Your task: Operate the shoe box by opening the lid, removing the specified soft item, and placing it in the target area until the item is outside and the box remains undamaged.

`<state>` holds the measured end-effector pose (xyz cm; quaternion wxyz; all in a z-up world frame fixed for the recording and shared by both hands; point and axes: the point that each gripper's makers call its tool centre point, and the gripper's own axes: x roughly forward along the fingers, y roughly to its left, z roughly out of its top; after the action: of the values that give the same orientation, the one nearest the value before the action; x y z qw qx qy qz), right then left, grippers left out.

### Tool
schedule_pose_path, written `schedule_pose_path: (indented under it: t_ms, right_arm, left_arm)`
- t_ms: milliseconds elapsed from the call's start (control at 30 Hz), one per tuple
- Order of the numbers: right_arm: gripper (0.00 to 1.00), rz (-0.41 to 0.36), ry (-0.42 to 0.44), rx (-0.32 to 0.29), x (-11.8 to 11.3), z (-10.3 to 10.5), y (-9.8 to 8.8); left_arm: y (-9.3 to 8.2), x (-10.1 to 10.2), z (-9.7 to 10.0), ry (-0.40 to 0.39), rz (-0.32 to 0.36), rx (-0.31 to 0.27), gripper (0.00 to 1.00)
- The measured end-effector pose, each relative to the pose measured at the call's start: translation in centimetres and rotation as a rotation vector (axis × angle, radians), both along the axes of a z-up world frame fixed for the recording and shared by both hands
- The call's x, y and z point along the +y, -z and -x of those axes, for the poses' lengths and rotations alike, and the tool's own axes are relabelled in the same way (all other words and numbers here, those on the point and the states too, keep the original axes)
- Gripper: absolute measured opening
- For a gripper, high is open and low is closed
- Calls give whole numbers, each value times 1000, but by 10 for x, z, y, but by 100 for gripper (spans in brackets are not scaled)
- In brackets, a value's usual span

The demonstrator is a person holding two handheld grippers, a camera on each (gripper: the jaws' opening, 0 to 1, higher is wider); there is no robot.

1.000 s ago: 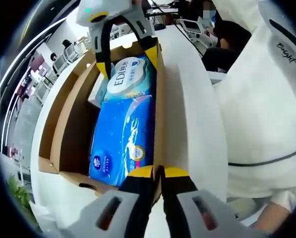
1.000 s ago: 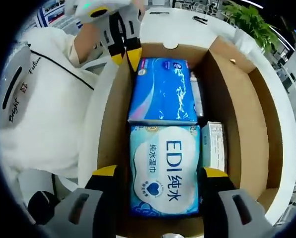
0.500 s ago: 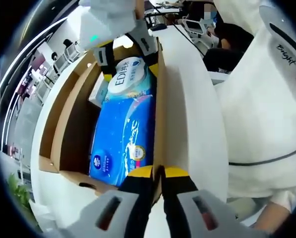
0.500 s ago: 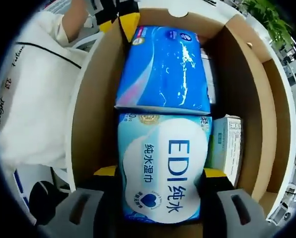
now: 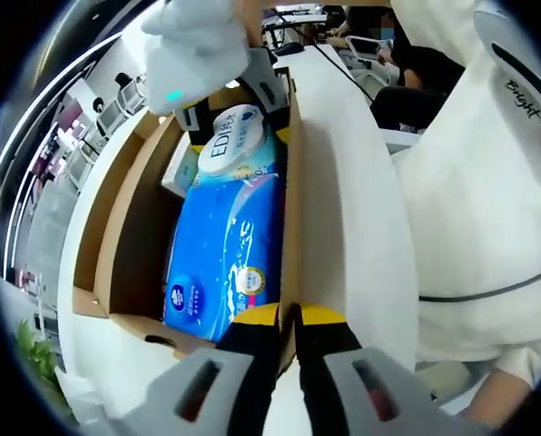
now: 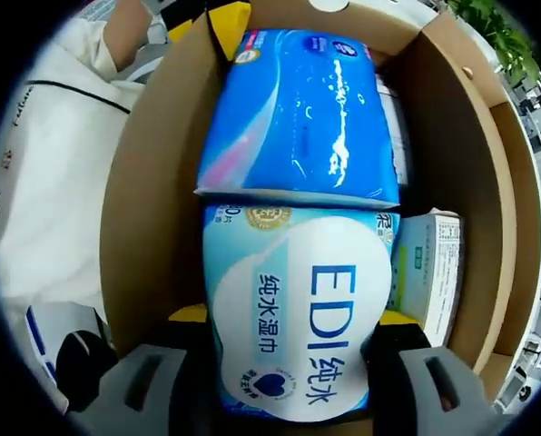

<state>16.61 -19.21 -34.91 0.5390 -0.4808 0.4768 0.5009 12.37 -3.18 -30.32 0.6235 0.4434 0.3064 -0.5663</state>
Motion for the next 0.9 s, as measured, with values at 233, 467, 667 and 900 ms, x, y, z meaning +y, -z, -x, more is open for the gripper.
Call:
schedule_pose_path:
  t_ms: [233,467,667,900]
  right_arm:
    - [69,12,3,14,0,-4,3]
    - [69,46,22,36,-2,1,3]
    - [69,45,18,36,-3,3,2]
    - [67,58,45,31,-4,4,1]
  left_arm:
    - [0,0,0,5,1,-8,5]
    - [-1,0,-1,10,6,5,5]
    - [-2,-2,-2,-5,23,44,4]
    - [-2,-1,-1,-11,29,45,4]
